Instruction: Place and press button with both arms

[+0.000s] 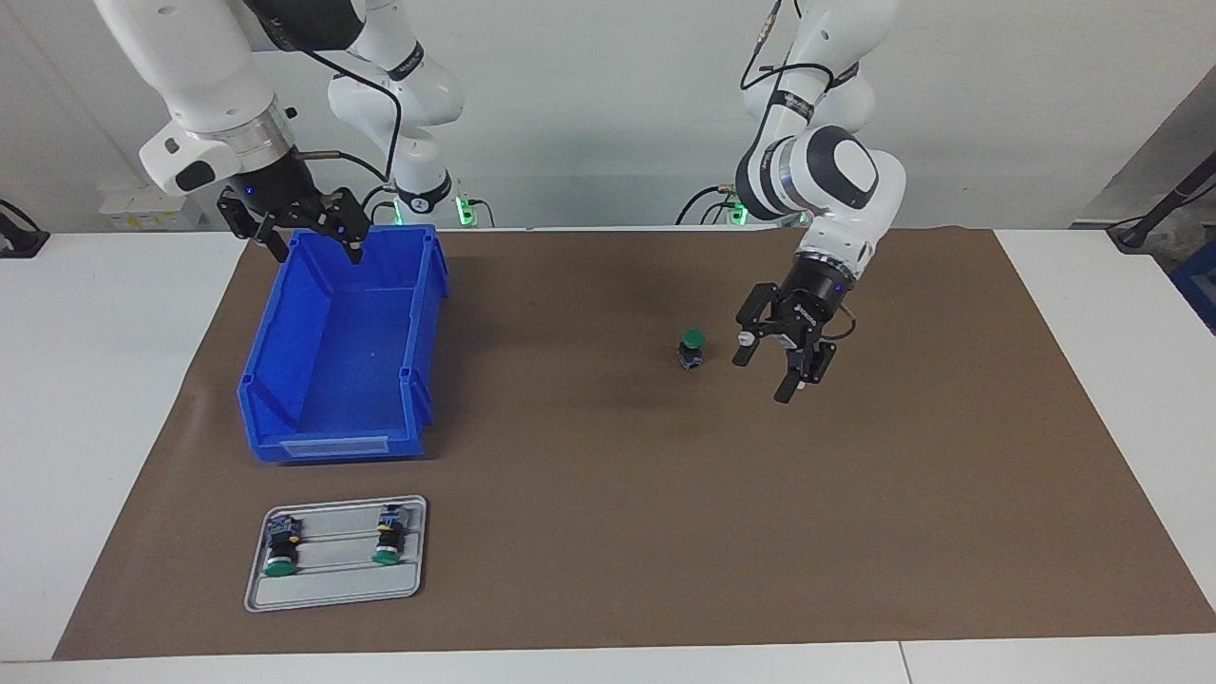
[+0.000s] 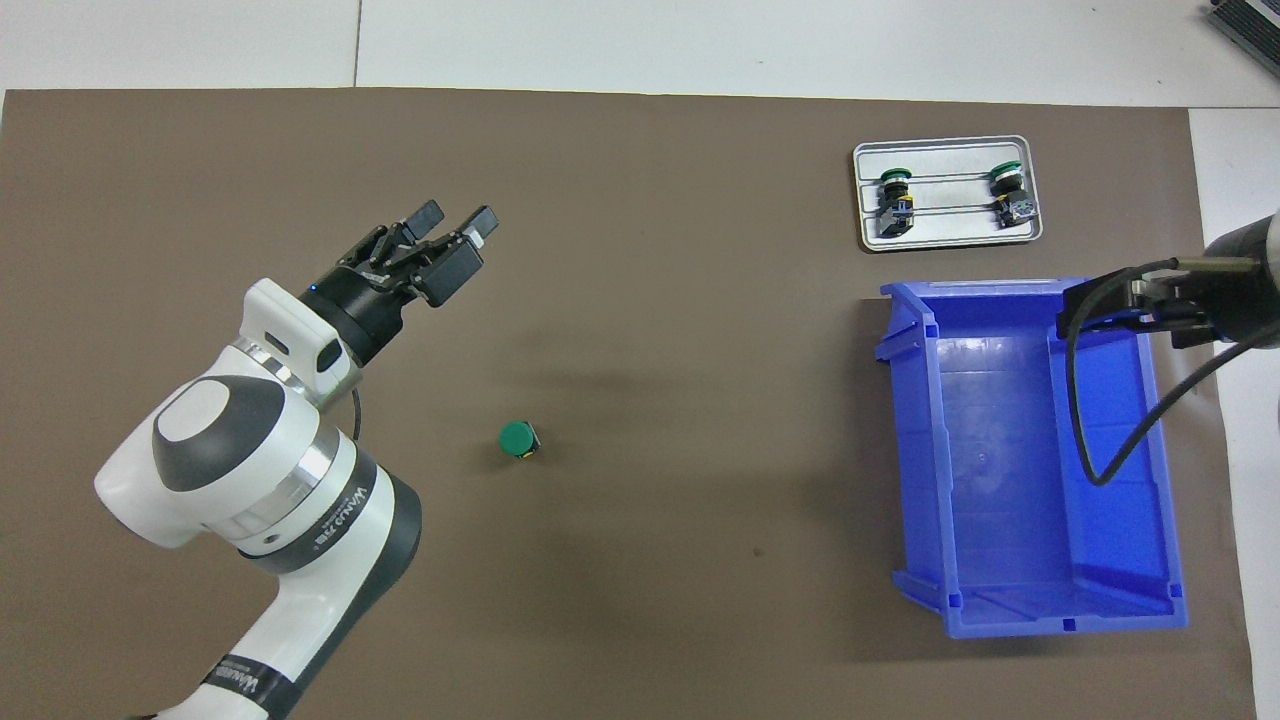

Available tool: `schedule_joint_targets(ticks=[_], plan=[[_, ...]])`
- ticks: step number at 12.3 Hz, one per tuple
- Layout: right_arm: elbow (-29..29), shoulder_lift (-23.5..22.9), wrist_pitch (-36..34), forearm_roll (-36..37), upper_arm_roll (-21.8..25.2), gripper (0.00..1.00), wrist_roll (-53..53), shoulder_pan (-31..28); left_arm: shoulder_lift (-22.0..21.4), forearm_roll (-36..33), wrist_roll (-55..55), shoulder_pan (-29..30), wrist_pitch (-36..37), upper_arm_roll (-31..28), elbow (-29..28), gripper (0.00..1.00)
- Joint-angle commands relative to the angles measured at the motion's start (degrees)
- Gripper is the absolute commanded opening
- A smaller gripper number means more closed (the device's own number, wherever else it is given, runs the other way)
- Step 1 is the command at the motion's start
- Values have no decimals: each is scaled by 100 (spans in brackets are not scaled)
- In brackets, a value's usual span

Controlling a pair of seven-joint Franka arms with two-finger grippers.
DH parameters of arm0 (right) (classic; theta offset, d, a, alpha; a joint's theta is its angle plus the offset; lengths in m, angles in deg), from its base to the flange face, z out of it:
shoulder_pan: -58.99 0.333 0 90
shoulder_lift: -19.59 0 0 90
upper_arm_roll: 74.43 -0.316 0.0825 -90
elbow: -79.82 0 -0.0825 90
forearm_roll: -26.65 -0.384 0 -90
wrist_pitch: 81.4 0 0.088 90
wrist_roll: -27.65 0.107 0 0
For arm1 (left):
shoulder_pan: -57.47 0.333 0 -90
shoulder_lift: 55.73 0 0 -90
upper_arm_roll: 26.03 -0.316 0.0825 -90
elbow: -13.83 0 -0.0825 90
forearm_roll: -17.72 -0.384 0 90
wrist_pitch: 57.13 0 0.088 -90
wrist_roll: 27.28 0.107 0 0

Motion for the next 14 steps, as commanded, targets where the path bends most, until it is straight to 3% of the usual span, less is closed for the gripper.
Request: schedule_joint_targets(ticks=[1,4,6,8,9,10,12,14], plan=[[-189,158,67,-153,16,100,-131,-17,223,-741,-1357,217,71,-4,449,90],[-189,158,67,-153,7,100,-131,-26,100,-1328,-2718,875,956,-13,546,95],[-189,158,67,-153,16,100,-131,-26,108,-2904,-4315,1507,2175,-48,896,94],[-189,158,67,-153,16,100,-131,-26,431,-4987,-6073,2316,3869,-48,2025,93],[-189,158,67,-153,16,100,-131,-26,642,-5553,-6621,2459,4565,-48,2571,93],[-189,158,59,-153,7,100,-131,-26,662,-6099,-6904,2469,5138,-48,2899,92],[-189,158,67,-153,7,100,-131,-26,619,-8010,-7440,2137,6010,74,3007,83],[-189,158,67,-153,7,100,-131,-17,548,-10040,-8579,955,6181,128,2990,72]])
